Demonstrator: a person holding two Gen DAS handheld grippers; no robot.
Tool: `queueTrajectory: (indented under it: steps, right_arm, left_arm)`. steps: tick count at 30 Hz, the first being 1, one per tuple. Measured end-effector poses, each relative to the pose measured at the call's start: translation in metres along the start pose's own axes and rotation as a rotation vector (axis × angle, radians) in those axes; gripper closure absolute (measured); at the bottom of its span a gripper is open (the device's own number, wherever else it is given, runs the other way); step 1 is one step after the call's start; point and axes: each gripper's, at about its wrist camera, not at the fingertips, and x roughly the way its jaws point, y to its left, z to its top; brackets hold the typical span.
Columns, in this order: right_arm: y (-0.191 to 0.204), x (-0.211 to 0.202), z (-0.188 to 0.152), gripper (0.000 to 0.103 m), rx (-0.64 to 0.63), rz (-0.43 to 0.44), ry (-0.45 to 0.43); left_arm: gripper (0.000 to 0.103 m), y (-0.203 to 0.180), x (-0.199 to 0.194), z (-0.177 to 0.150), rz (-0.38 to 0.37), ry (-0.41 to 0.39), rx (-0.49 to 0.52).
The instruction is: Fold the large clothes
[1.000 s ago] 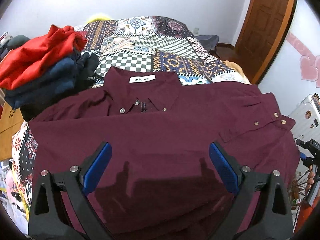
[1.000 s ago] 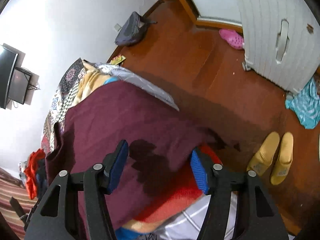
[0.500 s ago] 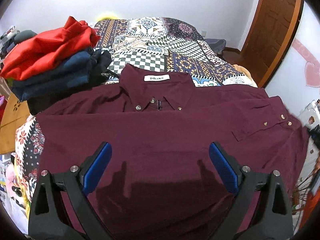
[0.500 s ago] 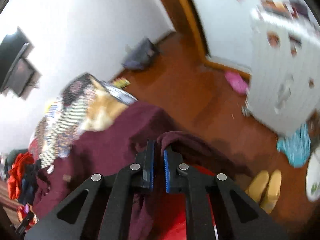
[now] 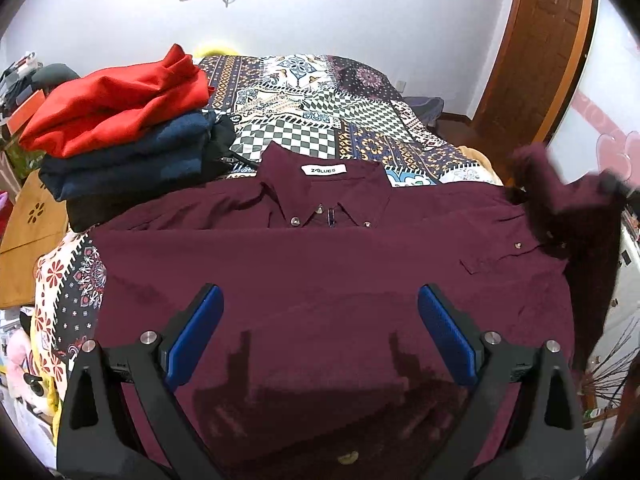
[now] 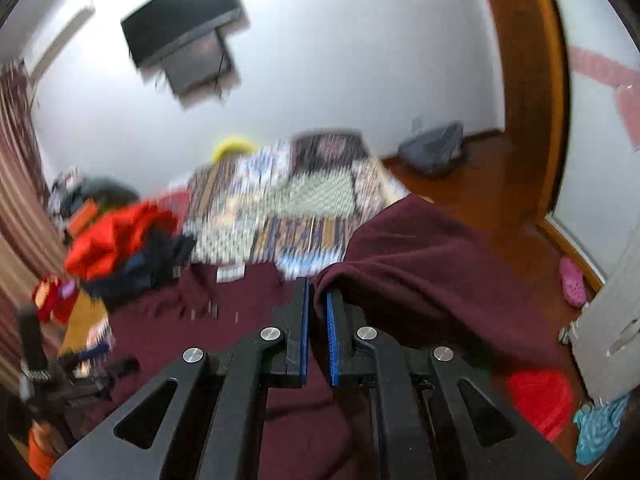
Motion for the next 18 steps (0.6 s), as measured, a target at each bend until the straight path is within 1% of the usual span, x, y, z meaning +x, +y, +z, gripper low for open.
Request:
queueTrajectory:
  steps: [1,4,7,8,9,10,11,12,15,17,18]
  right_arm:
    - [0.001,0.012,-0.011,0.096,0.003,0.006,0.053]
    - [0.0,0.028,-0.033,0.094,0.013,0.0,0.149]
    - [0.0,0.026,-0.037,0.092,-0.012,-0.017,0.191]
    - [0.001,0.024,-0.036,0.089,-0.022,-0.016,0.204]
    - [0.0,0.018,-0.034,0.082,-0.033,-0.014,0.216]
    - [-0.001,0.009,-0.032,0.077,-0.037,-0.008,0.215]
    - [0.0,0.004,-0.029,0.063,-0.037,-0.006,0.208]
    - [-0.001,-0.002,-0.028,0.051,-0.035,-0.007,0.195]
    - [-0.012,-0.024,-0.023,0.045,-0.01,-0.016,0.126]
    - [-0.023,-0.031,-0.019,0.044,0.038,-0.026,0.099]
    - [-0.03,-0.034,-0.017,0.041,0.067,-0.031,0.09]
  left_arm:
    - [0.005,0.002,-0.001,-0.002,-0.003,0.0,-0.002]
    - [0.005,0.005,-0.002,-0.007,-0.008,0.007,-0.005]
    - [0.005,0.006,-0.002,-0.011,-0.006,0.013,-0.006]
    - [0.005,0.006,-0.001,-0.012,-0.005,0.016,-0.007]
    - [0.005,0.006,-0.001,-0.014,-0.005,0.018,-0.009]
    - [0.005,0.005,-0.001,-0.014,-0.006,0.02,-0.01]
    - [0.005,0.004,-0.001,-0.015,-0.007,0.02,-0.011]
    - [0.005,0.003,-0.001,-0.015,-0.006,0.019,-0.01]
    - [0.005,-0.003,-0.002,-0.013,-0.002,0.013,0.002]
    - [0.005,-0.007,-0.004,-0.012,-0.001,0.009,0.011]
    - [0.005,-0.01,-0.004,-0.011,0.0,0.006,0.016]
